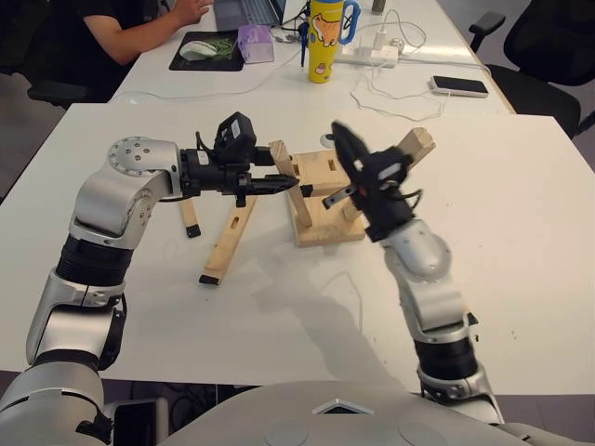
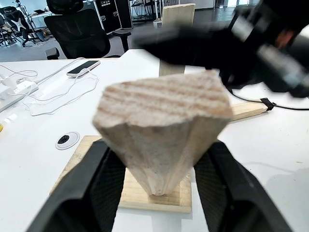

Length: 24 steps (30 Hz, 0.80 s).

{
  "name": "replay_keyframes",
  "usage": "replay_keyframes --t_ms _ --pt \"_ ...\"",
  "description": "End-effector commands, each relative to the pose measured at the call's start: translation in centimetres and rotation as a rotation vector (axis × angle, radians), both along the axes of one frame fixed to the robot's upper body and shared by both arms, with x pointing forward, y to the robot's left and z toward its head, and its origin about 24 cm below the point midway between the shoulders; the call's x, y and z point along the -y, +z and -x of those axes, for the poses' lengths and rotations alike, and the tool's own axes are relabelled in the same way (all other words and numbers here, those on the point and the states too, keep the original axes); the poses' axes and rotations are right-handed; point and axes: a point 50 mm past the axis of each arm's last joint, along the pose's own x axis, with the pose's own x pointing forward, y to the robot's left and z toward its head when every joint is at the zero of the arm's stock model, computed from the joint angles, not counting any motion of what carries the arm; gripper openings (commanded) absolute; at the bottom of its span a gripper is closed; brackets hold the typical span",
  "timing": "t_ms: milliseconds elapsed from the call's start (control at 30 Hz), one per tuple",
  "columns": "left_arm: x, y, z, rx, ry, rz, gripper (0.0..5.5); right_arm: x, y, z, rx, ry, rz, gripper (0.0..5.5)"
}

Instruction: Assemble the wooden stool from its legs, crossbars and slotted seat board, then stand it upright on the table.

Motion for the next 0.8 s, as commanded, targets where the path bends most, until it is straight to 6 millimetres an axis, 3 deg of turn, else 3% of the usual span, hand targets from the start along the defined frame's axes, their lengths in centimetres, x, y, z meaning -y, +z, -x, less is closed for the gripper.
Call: replay_keyframes --t_ms 33,133,300,433,567,667,800 --pt "-1.1 -5.1 1.4 -0.237 0.048 -0.092 2.02 1.8 -5.7 2.5 -0.215 0.090 0.181 0.00" --pt "-1.1 -4.9 1.4 -0.231 0.048 -0.088 2.02 2.2 -9.4 2.6 -0.358 0.096 0.250 0.00" --pt "-0.9 -4.9 1.3 -0.233 0.036 -0.090 2.02 1.5 -11.3 -0.4 -0.465 -0.062 0.080 0.00" --pt "-0.6 -4.8 1.1 -0.231 0.005 -0.097 2.02 1.4 -13.0 -1.2 -0.553 -0.159 0.158 0.00" --pt "0.1 -4.7 0.9 -0.186 -0.025 -0.072 2.02 2.1 -17.3 0.0 -0.808 -0.191 0.392 0.00" --pt "0.4 -4.5 0.9 -0.153 -0.012 -0.027 2.02 2.2 -18.9 1.1 -0.930 -0.155 0.410 0.00" --pt "0.3 -5.8 0.9 -0.126 0.030 -0.017 2.02 1.6 -20.0 2.0 -1.014 -0.087 0.457 0.00"
